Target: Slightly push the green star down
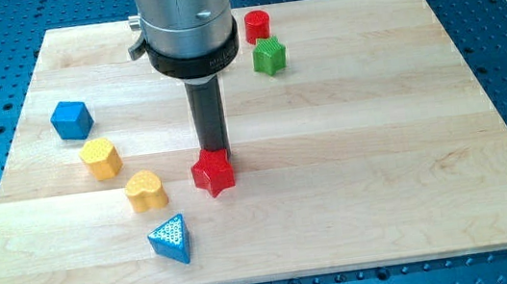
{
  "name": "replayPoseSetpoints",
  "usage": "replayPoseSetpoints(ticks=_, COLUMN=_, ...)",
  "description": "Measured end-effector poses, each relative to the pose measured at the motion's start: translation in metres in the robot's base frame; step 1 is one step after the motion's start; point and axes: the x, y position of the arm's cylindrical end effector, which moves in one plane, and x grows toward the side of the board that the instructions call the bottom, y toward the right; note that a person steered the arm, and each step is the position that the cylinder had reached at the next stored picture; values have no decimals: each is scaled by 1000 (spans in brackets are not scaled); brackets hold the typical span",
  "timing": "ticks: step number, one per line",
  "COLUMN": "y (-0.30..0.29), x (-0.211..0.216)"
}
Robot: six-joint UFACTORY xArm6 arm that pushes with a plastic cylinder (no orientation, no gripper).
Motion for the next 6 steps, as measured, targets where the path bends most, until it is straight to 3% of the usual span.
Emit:
replayPoseSetpoints(ticks=2, y=44, x=-18)
replayPoseSetpoints(ticks=3, y=97, x=-50)
replayPoseSetpoints(ticks=4, y=145, x=-125)
replayPoseSetpoints(ticks=5, y=132, x=-185)
replayPoseSetpoints(ticks=6, y=90, x=-203)
